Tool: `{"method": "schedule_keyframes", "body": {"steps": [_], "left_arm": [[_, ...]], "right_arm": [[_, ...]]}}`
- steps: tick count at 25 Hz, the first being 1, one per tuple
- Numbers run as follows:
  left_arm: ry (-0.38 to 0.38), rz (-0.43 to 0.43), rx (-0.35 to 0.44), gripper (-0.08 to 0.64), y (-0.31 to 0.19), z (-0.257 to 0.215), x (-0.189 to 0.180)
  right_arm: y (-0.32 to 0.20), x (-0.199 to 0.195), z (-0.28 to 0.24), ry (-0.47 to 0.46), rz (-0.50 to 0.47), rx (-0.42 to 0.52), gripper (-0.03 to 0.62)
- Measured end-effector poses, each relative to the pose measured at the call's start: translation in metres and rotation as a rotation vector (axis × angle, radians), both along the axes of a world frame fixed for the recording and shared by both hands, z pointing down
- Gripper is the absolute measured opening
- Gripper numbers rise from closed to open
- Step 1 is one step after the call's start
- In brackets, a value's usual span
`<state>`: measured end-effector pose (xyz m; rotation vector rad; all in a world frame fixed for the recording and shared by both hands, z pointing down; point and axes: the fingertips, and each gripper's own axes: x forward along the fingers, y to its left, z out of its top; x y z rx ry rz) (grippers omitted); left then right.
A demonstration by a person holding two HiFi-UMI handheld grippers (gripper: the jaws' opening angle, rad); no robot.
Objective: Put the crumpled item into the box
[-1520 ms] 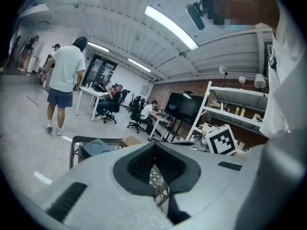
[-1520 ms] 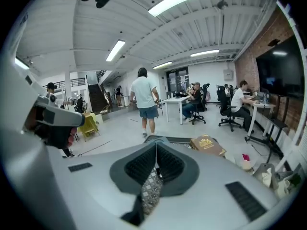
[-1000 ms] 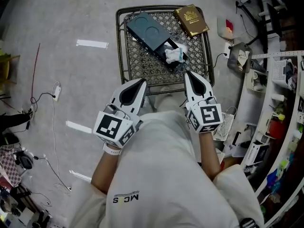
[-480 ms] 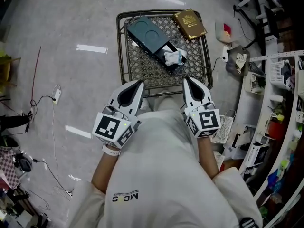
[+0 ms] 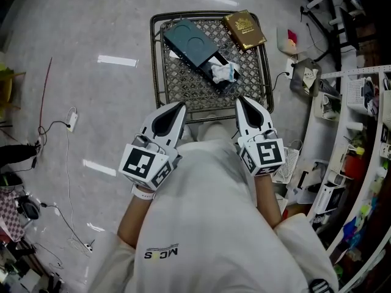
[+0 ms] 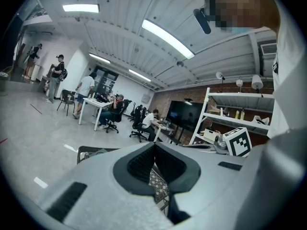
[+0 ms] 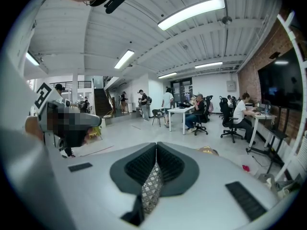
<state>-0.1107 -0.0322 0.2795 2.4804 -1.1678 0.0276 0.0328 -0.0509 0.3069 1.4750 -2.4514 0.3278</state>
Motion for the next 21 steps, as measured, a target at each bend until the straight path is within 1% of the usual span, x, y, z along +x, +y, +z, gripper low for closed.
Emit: {"method": "schedule_keyframes", "body": {"steps": [10, 21], "left_arm": [[-0.004, -0.005, 0.006, 0.021, 0.0032, -0.0054, -0.0002], [0.001, -0.006, 0.006, 0.021, 0.0027, -0.0008, -0.0039]], "right_arm": [[0.0023, -0.0024, -0.0029, 0.0, -0.01, 0.004, 0.021], [0.0023, -0.0065, 0.0003, 0.008, -0.012, 0.003, 0.021]]}}
